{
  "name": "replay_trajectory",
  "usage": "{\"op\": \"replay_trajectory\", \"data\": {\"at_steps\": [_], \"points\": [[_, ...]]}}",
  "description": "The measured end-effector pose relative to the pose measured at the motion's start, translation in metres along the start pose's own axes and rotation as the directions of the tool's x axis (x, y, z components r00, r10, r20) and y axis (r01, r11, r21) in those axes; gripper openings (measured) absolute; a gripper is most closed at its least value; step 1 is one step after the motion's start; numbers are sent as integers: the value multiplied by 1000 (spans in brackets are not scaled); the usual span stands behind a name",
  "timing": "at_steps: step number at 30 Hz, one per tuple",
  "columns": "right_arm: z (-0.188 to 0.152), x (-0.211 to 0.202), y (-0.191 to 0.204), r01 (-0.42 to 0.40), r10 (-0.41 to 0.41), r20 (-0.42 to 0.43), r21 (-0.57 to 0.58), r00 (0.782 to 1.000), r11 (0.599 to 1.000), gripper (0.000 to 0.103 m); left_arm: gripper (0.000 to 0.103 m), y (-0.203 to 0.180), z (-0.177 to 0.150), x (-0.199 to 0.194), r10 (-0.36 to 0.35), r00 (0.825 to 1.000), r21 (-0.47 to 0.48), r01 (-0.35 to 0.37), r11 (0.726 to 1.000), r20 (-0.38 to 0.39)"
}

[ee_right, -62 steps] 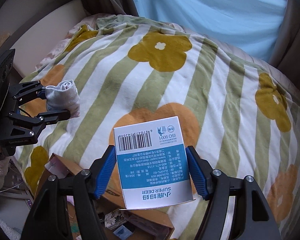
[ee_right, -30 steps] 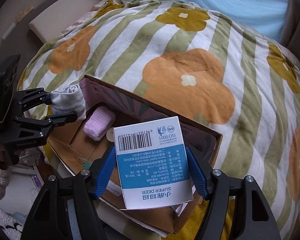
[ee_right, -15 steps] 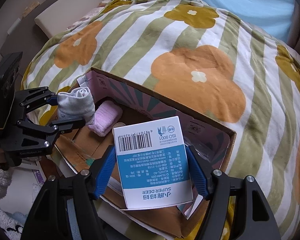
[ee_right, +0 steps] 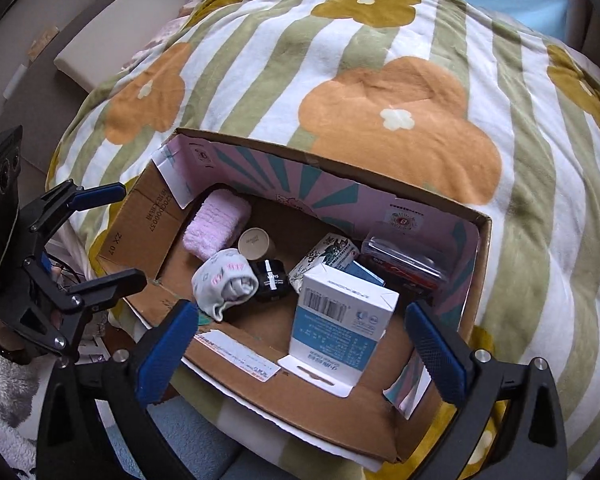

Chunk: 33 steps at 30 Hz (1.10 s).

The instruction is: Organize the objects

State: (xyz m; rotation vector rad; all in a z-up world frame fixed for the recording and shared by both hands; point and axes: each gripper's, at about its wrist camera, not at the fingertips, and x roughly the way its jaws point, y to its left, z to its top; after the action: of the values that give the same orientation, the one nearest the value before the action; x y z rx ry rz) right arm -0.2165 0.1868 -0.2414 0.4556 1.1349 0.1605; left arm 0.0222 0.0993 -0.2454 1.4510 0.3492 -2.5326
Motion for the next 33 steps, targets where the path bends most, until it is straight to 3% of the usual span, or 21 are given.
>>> {"op": "replay_trajectory", "data": {"at_steps": [21, 25, 33], "points": [[3, -18, 6, 28, -35, 79, 85, 996, 996, 103, 103, -4, 17, -21, 44, 999, 5, -44, 999, 10], [9, -36, 7, 43, -59, 107, 148, 993, 988, 103, 103, -2, 30, -39, 74, 997, -31, -73, 997, 27], [28, -88, 21, 143, -188, 176, 240, 966, 960, 103, 103, 7, 63, -91, 169, 982, -153, -154, 976, 83]]}}
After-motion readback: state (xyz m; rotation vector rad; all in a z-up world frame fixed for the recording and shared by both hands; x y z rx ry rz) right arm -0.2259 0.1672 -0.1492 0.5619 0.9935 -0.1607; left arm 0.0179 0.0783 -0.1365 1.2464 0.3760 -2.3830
